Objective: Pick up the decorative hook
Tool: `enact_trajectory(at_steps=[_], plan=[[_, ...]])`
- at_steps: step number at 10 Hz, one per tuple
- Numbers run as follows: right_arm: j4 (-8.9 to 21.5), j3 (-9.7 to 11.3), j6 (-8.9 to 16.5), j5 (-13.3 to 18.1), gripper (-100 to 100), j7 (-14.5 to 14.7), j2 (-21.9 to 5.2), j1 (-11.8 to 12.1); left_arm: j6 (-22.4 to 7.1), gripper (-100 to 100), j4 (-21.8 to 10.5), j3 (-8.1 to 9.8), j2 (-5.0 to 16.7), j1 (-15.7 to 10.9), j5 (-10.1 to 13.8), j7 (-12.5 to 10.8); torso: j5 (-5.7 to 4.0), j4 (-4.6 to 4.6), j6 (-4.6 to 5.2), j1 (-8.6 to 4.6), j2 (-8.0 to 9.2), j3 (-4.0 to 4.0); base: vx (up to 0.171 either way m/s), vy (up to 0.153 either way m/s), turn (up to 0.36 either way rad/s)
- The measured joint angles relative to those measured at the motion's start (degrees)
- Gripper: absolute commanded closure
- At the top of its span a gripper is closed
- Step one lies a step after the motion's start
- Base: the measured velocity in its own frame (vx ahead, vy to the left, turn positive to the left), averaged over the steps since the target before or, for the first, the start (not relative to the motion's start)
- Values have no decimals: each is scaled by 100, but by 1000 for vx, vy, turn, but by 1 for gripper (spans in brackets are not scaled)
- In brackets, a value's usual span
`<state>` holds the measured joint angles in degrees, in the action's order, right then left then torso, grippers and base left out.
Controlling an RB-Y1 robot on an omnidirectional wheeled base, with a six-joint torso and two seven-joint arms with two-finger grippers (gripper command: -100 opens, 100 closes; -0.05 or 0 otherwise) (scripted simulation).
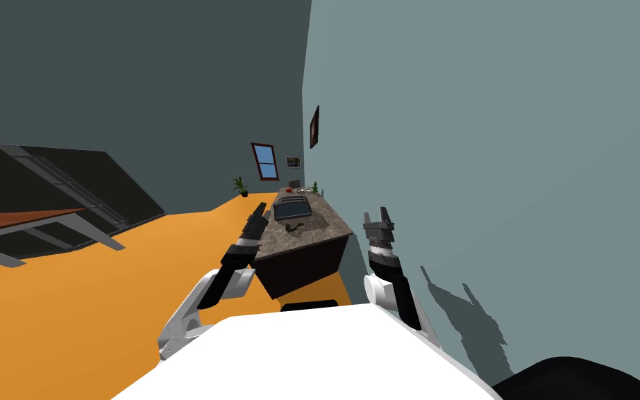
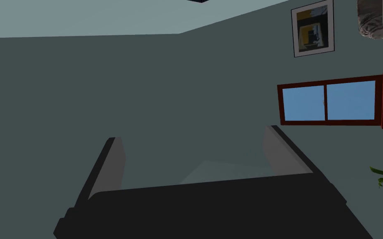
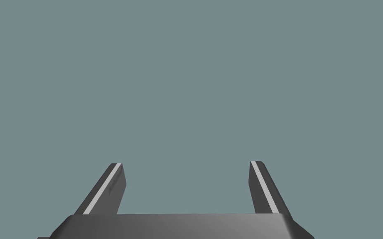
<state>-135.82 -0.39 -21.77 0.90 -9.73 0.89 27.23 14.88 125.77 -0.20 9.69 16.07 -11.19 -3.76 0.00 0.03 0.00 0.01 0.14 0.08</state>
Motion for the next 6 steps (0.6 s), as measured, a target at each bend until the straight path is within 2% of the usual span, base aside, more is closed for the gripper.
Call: enact_trajectory(at_steps=[6], plan=[[0,0,0,0,0,0,0,0,-862,-100,-539,148,157,-583,-165,-128,0,0,0,-1,0,0,-40,0,-1]])
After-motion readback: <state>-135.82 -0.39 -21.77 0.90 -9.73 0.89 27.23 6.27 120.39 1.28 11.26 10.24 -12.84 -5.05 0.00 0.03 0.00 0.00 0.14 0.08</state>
